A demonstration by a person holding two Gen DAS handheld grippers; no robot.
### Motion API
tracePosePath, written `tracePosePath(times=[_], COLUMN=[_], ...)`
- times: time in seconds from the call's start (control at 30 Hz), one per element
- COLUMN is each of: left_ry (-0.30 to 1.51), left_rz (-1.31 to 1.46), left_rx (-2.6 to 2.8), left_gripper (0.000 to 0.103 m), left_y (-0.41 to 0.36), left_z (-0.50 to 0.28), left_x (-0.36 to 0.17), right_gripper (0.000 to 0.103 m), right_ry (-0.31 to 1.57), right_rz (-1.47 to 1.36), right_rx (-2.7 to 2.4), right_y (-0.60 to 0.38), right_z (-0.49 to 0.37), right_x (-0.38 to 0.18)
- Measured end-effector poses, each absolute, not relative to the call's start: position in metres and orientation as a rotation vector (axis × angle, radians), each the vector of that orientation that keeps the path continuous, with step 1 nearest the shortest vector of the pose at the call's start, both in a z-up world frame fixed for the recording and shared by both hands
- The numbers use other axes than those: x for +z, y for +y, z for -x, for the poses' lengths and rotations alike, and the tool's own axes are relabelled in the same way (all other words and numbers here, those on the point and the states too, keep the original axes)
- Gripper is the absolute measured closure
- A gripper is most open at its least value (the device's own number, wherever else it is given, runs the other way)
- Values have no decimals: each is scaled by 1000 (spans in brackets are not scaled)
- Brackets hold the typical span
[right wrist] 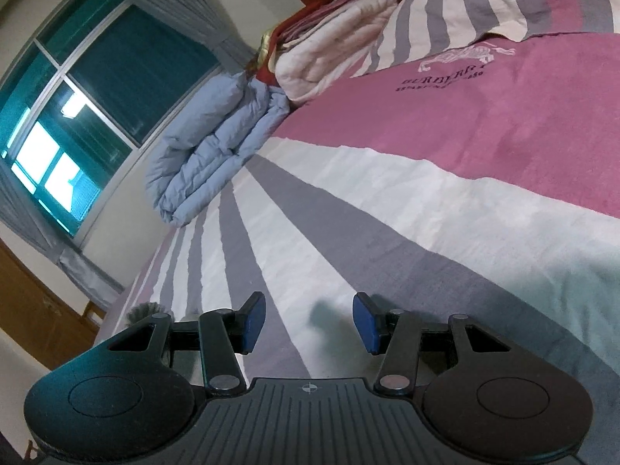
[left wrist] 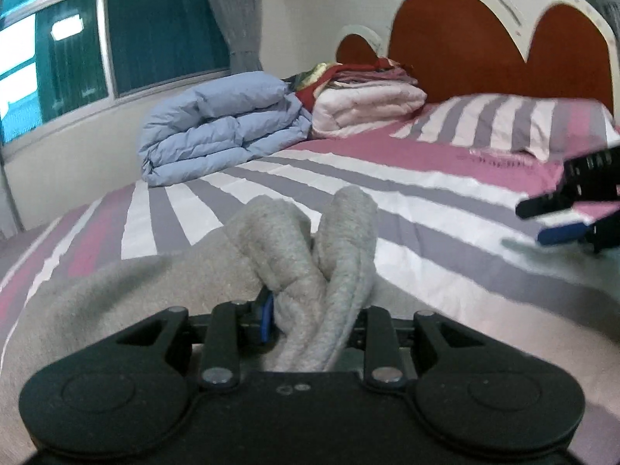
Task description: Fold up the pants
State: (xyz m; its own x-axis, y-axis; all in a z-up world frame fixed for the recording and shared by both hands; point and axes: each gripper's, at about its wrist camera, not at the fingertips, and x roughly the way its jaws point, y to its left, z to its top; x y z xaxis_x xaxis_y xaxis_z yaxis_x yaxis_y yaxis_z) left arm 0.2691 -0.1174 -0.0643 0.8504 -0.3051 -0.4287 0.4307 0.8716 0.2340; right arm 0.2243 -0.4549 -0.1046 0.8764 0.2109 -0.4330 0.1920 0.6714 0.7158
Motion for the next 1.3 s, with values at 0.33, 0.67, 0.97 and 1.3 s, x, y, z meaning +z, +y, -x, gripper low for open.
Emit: tracePosePath(times=[0.33, 0.67, 0.97, 1.3], left_ry=[354, 340, 312, 368], left_rz=[-354, -365, -366, -34], left_rx=[-449, -411, -291, 100], left_gripper=[35, 35, 34, 32], left_y=[-136, -124, -65, 89], left_z=[-248, -231, -218, -211], left_x=[-61, -46, -28, -48], right_gripper=[49, 47, 46, 46], right_ry=[528, 545, 489, 473], right_rz=[-816, -727, -666, -722], right_rx=[6, 8, 122, 456], right_y=[-447, -430, -394, -334], right_z=[-227, -225, -219, -237], right_x=[-103, -99, -86, -61])
